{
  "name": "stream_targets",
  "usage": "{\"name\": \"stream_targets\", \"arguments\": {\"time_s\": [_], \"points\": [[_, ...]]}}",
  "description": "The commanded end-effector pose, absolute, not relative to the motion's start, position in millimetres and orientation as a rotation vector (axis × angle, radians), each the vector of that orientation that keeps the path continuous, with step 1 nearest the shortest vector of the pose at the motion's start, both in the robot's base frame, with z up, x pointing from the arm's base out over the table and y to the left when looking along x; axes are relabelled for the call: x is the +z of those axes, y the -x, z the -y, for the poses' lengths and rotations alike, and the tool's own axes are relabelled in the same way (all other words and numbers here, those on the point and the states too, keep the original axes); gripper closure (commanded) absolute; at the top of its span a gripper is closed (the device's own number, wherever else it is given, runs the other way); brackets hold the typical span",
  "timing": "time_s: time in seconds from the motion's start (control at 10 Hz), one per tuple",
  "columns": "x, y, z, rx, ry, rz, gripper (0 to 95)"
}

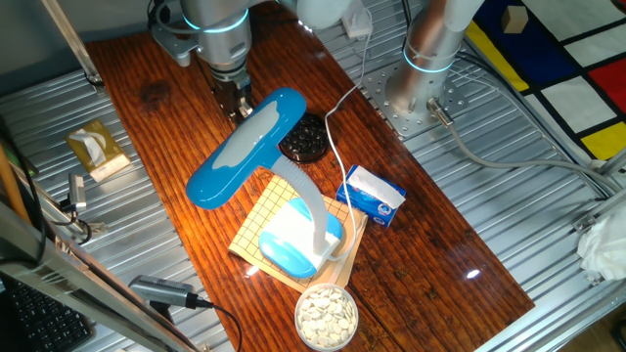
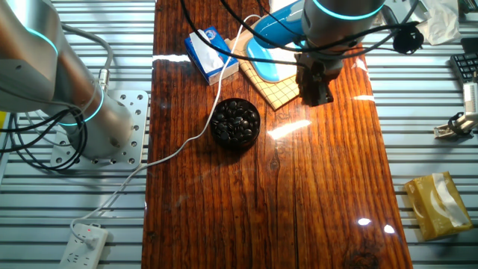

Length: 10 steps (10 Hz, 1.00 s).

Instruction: Turn on the desk lamp by pressing the button

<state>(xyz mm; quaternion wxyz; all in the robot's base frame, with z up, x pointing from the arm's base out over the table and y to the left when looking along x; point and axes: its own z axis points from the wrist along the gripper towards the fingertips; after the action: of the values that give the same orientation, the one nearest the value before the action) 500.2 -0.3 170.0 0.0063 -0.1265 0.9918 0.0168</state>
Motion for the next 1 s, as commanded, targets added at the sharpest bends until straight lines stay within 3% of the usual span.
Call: {"name": "stream_targets", "arguments": {"time_s": [0.1, 0.7, 1.0], "points": [[170, -500, 0, 0.058, 0.396, -3.107, 95.0], [169, -507, 9, 0.097, 0.401, -3.115, 95.0], [171, -521, 29, 0.218, 0.418, -3.140, 95.0]]}}
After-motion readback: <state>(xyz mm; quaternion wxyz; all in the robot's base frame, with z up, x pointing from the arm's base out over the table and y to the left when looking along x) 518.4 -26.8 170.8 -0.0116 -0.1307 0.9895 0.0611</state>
